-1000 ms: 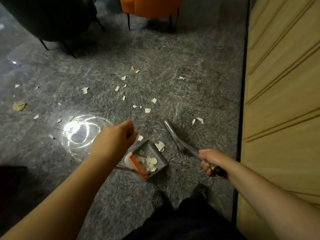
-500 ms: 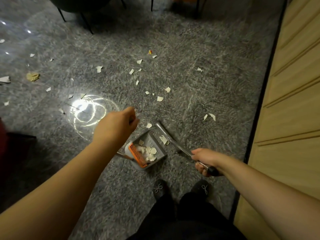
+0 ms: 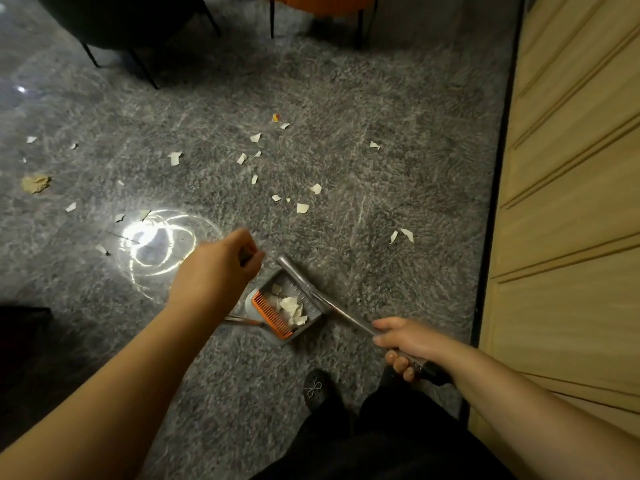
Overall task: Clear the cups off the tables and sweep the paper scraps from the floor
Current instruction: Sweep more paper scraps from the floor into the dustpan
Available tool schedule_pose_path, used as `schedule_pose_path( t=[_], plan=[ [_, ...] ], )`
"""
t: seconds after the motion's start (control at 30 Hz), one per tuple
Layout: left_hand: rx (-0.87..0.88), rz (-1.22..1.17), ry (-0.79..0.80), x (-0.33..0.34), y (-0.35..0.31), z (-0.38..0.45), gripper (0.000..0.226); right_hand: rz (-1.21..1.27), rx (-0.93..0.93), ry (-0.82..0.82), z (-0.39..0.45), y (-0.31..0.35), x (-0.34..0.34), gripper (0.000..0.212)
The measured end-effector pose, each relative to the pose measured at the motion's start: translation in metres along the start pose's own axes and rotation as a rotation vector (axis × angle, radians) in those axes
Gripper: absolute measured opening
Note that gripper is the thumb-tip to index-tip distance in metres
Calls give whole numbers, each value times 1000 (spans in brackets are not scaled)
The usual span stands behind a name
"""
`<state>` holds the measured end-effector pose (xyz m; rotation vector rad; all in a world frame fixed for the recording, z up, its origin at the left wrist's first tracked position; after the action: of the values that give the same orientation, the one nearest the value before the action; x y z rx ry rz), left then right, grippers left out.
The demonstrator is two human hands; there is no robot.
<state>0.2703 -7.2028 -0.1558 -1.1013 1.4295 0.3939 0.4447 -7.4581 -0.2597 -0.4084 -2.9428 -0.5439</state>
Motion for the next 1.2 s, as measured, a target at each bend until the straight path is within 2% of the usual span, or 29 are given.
schedule_pose_path(
  t=[0.13,0.27,0.37,0.5,0.63,0.83,0.93,1.07,1.2],
  plan=[
    [70,-19,-2,3,-30,17,18,-8,-36,-52,-5,1,-29,51],
    [114,-17,19,15,-70,39,17,-61,-19,-125,-11,2,-80,44],
    [144,3,45,28,-106,62,16,37,-36,-193,-15,8,-127,50],
    [197,34,52,44,-161,95,15,147,-62,-252,-22,13,-185,45],
    [214,62,91,60,-211,130,16,208,-67,-297,-24,25,-245,54],
    [199,134,83,75,-272,187,21,224,-62,-276,-15,61,-340,18],
    [200,150,82,77,-284,205,22,196,-37,-282,-1,78,-372,9],
    [179,182,75,76,-289,216,20,138,12,-289,16,92,-383,23],
    [139,195,73,75,-288,224,21,-5,47,-221,20,92,-363,35]
  ],
)
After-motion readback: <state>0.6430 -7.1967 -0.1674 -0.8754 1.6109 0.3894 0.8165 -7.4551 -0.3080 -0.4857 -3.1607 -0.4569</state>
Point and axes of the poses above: each hand's wrist, its own z-axis towards the middle knuckle, its own x-axis out of the palm, y = z × x, the point moved 6 cm from there along z, towards the middle knuckle, and after that the axes turned 7 degrees about y, right-handed, at the moved point
